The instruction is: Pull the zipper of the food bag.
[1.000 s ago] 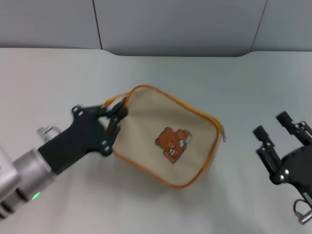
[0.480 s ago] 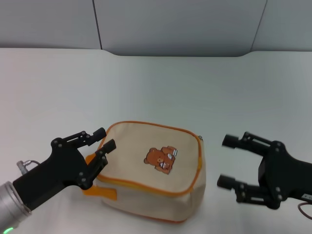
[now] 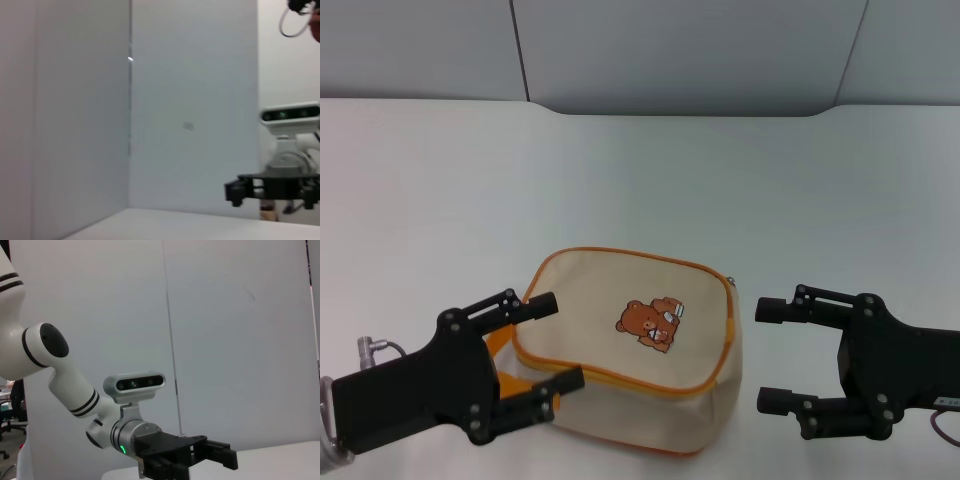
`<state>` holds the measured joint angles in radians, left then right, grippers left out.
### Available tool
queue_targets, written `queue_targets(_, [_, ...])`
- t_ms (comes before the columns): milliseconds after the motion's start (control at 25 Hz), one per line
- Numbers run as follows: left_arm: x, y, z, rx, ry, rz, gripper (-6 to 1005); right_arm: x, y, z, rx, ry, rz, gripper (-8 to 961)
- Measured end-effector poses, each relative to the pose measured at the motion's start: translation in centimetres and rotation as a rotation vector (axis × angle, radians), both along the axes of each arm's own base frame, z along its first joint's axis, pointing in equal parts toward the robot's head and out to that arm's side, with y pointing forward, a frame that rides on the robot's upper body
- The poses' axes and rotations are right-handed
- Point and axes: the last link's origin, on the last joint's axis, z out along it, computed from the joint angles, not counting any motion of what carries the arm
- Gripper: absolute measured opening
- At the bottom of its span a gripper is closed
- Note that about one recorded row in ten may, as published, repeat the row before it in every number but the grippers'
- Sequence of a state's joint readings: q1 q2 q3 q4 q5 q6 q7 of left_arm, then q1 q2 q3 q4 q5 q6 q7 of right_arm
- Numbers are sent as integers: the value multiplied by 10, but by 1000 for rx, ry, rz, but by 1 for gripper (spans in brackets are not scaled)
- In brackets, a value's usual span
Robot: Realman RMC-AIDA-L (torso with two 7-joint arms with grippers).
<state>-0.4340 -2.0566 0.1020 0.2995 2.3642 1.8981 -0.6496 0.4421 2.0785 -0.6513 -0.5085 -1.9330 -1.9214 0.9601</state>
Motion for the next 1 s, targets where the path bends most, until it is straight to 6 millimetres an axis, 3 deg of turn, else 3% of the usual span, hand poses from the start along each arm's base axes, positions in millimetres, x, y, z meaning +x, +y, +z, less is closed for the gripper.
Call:
queue_targets(360, [0, 0, 4, -15, 4, -8, 798, 0, 0, 0, 0, -4, 1, 801])
queue_targets(1000, [2, -1, 2, -12, -3, -16, 801, 3, 0, -1, 11, -12, -13, 802])
